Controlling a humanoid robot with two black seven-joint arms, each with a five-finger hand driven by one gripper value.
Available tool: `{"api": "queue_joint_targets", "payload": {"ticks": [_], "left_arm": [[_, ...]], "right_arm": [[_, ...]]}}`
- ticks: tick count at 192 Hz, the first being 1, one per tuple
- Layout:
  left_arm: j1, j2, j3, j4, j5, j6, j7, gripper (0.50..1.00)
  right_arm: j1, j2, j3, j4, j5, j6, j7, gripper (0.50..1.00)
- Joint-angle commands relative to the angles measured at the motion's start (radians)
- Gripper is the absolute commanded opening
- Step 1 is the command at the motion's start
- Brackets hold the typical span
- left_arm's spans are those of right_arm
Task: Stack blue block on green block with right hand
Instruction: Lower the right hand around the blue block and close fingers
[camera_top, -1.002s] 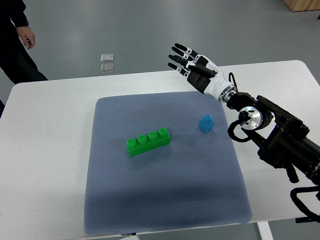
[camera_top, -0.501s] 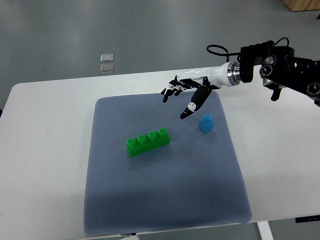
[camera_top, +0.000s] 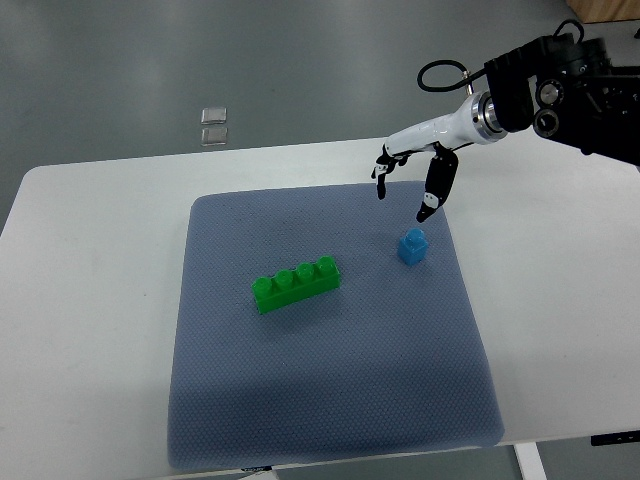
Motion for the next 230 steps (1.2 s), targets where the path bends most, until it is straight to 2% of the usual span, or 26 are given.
{"api": "queue_joint_targets", "payload": {"ticks": [1,17,34,128,171,185,201,210,224,230], "left_arm": [[0.000,0.000,-0.003,0.000,0.000,0.000,0.000,1.000],[0.002,0.000,-0.003,0.000,0.000,0.000,0.000,1.000],[0.000,0.000,-0.003,0.000,0.000,0.000,0.000,1.000],[0.000,0.000,-0.003,0.000,0.000,0.000,0.000,1.000],[0.002,0.000,-0.003,0.000,0.000,0.000,0.000,1.000],[0.002,0.000,-0.003,0.000,0.000,0.000,0.000,1.000],[0.002,0.000,-0.003,0.000,0.000,0.000,0.000,1.000],[0.002,0.000,-0.003,0.000,0.000,0.000,0.000,1.000],[0.002,0.000,-0.003,0.000,0.000,0.000,0.000,1.000],[0.002,0.000,-0.003,0.000,0.000,0.000,0.000,1.000]], "right_arm": [[-0.045,0.013,0.003,-0.012,0.002,-0.026,0.000,0.924],[-0.084,0.017,0.004,-0.025,0.002,-0.081,-0.002,0.921],[-0.109,0.021,0.003,-0.035,0.002,-0.106,-0.023,0.921],[-0.176,0.044,0.010,-0.046,-0.003,-0.160,-0.034,0.915],[-0.203,0.062,0.009,-0.083,-0.012,-0.175,-0.032,0.903],[-0.209,0.065,0.007,-0.084,-0.014,-0.190,-0.031,0.866],[-0.215,0.065,0.007,-0.086,-0.014,-0.190,-0.031,0.864],[-0.222,0.067,0.007,-0.089,-0.015,-0.198,-0.029,0.832],[-0.223,0.067,0.007,-0.089,-0.015,-0.201,-0.029,0.832],[-0.223,0.067,0.006,-0.089,-0.017,-0.206,-0.025,0.803]]}}
